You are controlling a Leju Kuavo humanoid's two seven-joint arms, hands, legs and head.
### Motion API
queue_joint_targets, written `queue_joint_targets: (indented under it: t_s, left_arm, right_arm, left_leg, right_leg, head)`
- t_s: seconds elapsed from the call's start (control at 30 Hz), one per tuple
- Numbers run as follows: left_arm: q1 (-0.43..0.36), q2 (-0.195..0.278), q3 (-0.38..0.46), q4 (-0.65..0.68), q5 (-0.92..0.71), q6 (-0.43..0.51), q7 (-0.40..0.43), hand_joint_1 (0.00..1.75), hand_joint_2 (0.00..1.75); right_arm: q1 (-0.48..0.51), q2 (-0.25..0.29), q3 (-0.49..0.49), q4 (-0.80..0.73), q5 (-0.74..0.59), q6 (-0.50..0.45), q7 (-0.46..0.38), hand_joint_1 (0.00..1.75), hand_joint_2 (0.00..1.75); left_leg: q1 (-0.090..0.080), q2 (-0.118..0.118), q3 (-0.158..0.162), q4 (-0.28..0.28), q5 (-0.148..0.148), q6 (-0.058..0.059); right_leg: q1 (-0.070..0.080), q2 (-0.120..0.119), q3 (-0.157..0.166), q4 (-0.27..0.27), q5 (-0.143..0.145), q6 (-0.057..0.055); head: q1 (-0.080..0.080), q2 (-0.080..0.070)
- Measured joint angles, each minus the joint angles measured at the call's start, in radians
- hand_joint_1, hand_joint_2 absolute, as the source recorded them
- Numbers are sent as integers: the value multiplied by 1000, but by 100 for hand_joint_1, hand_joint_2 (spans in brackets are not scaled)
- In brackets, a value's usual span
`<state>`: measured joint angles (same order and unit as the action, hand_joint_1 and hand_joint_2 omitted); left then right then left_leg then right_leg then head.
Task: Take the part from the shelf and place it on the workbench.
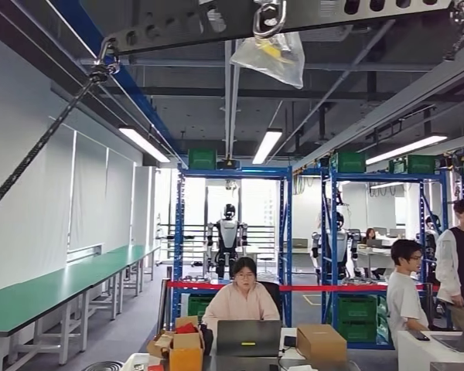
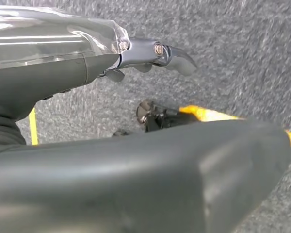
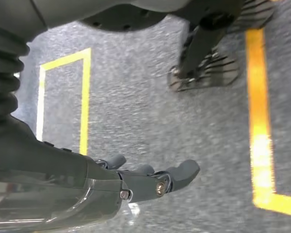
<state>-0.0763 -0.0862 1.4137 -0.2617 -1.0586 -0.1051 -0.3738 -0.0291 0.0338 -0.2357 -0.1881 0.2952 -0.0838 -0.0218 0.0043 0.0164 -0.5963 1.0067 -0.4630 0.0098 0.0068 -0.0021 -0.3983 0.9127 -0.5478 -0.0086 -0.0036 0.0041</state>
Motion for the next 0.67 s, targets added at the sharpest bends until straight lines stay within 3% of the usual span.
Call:
queue_joint_targets:
  t_s: [0.07,0.1,0.13,0.17,0.2,0.23,0.3,0.37,0.43,0.5,0.53,0.57,0.63,0.67]
  left_arm:
    - [2,0,0,0,4,0,2,0,0]
    - [3,0,0,0,6,1,3,0,0]
    - [4,0,1,0,9,1,5,0,0]
    - [4,0,1,0,12,3,10,0,0]
    - [3,0,2,0,14,7,17,0,0]
    - [3,0,3,0,17,12,26,0,0]
    - [1,0,5,0,20,21,44,0,87]
    - [-3,-1,7,0,21,27,51,0,175]
    - [-5,-2,7,0,22,28,53,0,175]
    - [-4,-3,8,0,22,29,53,0,87]
    - [-4,-3,8,0,22,29,53,0,44]
    - [-4,-3,8,0,22,29,53,0,44]
    - [-4,-3,8,0,23,29,52,0,131]
    - [-4,-3,8,0,23,29,52,0,175]
  right_arm:
    - [2,0,-2,1,3,0,3,0,175]
    - [4,0,-4,1,5,0,4,0,175]
    - [5,0,-5,1,7,1,4,0,175]
    - [6,0,-6,1,10,2,4,0,175]
    - [6,1,-8,1,13,3,4,0,175]
    - [6,1,-8,1,17,3,5,0,175]
    - [5,1,-8,1,24,3,8,0,175]
    - [4,1,-9,1,29,6,9,0,175]
    - [2,0,-11,0,35,11,9,0,175]
    - [1,-1,-13,0,42,17,8,0,175]
    - [1,-1,-13,0,46,19,8,0,131]
    - [2,-1,-14,0,48,20,5,0,87]
    - [3,-1,-15,0,51,22,-5,0,0]
    - [3,-1,-16,0,51,22,-8,0,0]
  left_leg:
    - [2,-3,-28,79,-85,-7]
    - [3,-4,-45,142,-131,-10]
    - [4,-5,-59,206,-160,-12]
    - [4,-5,-66,256,-165,-13]
    - [4,-5,-59,275,-146,-13]
    - [4,-5,-35,257,-115,-11]
    - [3,-6,56,128,-70,-5]
    - [2,-6,127,8,-74,1]
    - [1,-7,138,-29,-88,5]
    - [0,-7,133,-33,-89,10]
    - [-1,-7,132,-33,-88,12]
    - [-2,-7,130,-33,-86,15]
    - [-3,-7,128,-32,-82,18]
    - [-4,-6,128,-32,-82,18]
  right_leg:
    - [-1,-5,-24,-1,18,-14]
    - [1,-6,-37,1,26,-18]
    - [3,-7,-51,5,34,-20]
    - [5,-9,-66,10,42,-21]
    - [7,-9,-82,17,48,-21]
    - [8,-9,-96,25,53,-20]
    - [10,-8,-120,45,57,-16]
    - [13,-8,-137,65,58,-11]
    - [16,-8,-151,75,61,-10]
    - [16,-8,-157,75,68,-10]
    - [16,-8,-158,73,72,-7]
    - [15,-8,-158,71,75,-5]
    - [14,-7,-159,68,80,-2]
    - [14,-7,-159,67,81,-2]
  head:
    - [0,0]
    - [0,0]
    - [0,0]
    - [0,0]
    - [0,0]
    - [0,0]
    - [0,-1]
    - [0,-1]
    - [0,-1]
    - [0,-1]
    - [0,-1]
    - [0,-1]
    - [0,-1]
    - [0,-1]
